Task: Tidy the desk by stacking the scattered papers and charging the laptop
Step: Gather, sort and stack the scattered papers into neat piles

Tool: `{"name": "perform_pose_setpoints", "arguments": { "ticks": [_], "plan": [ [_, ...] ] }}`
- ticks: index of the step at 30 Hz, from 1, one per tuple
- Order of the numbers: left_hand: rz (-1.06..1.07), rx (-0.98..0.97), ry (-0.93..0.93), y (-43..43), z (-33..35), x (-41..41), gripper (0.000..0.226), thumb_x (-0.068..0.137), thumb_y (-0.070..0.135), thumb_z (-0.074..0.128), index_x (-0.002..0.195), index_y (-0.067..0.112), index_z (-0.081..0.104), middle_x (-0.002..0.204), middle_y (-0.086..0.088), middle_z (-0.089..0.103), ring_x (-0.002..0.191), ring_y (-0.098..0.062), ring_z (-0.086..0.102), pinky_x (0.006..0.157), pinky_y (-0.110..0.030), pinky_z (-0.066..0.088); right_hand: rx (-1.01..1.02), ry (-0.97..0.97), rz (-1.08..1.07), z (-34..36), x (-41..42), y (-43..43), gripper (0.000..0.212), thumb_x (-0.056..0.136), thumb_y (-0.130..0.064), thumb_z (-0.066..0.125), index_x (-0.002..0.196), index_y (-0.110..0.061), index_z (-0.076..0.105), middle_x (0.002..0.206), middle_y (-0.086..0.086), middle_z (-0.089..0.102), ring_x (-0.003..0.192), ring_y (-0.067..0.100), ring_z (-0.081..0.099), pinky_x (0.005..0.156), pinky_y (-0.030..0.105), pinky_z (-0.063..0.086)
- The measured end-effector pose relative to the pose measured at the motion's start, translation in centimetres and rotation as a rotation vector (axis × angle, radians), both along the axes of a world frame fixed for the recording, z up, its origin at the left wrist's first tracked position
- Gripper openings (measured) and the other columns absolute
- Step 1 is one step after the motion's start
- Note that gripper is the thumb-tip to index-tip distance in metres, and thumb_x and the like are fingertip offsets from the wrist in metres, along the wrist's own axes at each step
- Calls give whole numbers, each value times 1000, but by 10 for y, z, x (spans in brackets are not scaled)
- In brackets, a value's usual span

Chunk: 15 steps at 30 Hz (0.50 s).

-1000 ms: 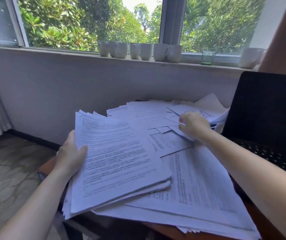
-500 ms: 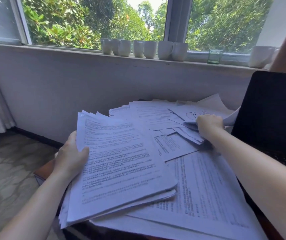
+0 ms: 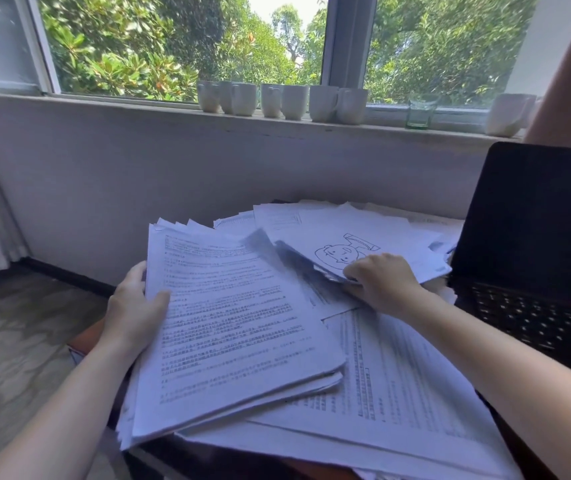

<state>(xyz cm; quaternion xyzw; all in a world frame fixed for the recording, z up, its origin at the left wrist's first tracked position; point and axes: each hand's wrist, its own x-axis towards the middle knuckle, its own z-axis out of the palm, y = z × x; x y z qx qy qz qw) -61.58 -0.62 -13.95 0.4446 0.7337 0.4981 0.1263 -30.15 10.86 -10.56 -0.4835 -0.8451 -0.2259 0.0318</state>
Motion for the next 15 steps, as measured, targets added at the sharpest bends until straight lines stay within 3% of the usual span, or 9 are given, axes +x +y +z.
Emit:
{"name": "perform_pose_setpoints", "arguments": {
  "ticks": [3,5,8,10,12,15],
  "plan": [
    [12,77,-41,-1,-2,-5,44,85,8,58,128,17,54,81,14,59,88,-25,61,79,-38,47,-190,75,-5,6,5,-5,54,92,-54,47,60,-17,26,70,0,44,74,26,42,59,31,30],
    [23,107,-79,-2,-3,-8,44,84,9,59,126,20,54,86,7,64,91,-29,64,84,-48,52,-233,195,-22,12,5,-8,50,93,-52,47,60,-18,30,73,1,48,76,26,44,61,31,30],
    [38,116,-73,-2,-6,-11,43,86,3,56,126,19,54,94,-1,64,94,-31,64,86,-52,52,-35,204,-31,23,2,-14,33,97,-37,41,71,-20,51,97,5,62,91,29,55,63,29,29],
    [37,120,-63,-2,-7,-11,41,86,2,56,124,18,55,96,-1,64,94,-32,64,86,-51,52,95,153,-30,28,-3,-16,29,98,-32,38,85,-19,61,101,6,64,93,30,58,62,29,29],
    [29,106,-56,-1,-8,-12,40,86,2,56,123,18,55,95,0,65,93,-32,64,85,-50,52,161,181,11,32,-8,-18,32,100,-32,38,88,-15,63,93,7,65,86,32,60,59,28,27],
    [15,83,-68,-1,-7,-11,39,85,4,56,122,17,56,93,0,64,91,-30,64,84,-44,51,349,347,286,32,-12,-17,35,94,-28,45,66,-13,57,55,3,56,45,27,53,46,20,18]
  ]
}}
